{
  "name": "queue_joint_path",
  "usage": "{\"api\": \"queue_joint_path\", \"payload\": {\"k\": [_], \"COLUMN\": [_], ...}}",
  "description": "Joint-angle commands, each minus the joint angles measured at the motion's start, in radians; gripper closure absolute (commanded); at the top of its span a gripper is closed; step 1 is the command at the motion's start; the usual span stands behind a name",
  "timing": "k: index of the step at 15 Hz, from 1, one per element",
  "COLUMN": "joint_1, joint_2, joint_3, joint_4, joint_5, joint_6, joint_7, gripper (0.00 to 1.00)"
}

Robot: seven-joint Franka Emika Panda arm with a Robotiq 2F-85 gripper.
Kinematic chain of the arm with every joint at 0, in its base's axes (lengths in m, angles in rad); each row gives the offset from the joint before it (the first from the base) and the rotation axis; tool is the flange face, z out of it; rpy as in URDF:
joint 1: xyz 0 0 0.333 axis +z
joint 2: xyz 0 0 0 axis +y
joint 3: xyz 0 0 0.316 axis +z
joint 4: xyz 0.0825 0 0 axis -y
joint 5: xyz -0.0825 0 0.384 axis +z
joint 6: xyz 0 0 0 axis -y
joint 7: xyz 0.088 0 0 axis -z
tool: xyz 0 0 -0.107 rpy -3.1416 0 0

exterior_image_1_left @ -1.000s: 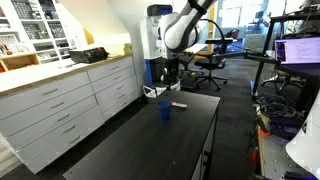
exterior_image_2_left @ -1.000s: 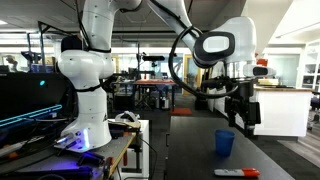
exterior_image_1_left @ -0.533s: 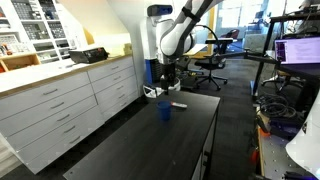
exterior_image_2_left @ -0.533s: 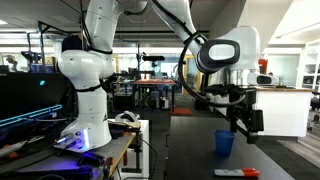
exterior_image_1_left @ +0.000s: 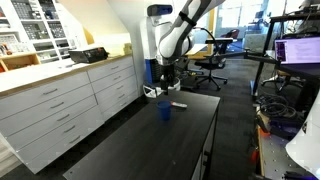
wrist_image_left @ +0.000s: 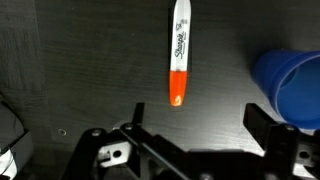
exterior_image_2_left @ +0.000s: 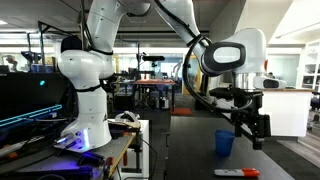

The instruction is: Put the marker in the cup

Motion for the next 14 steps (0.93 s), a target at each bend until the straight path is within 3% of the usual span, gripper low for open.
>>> {"api": "queue_joint_path", "payload": {"k": [1,14], "joint_1": [-0.019,-0.061], "joint_2": [0.024,0.081], "joint_3": [-0.001,0.04], "joint_4": [0.041,0.043], "joint_5": [-0.002,0.052], "joint_6": [-0.026,0.012], "joint_7": [0.006,-0.069], "gripper": [0.0,0.0]}}
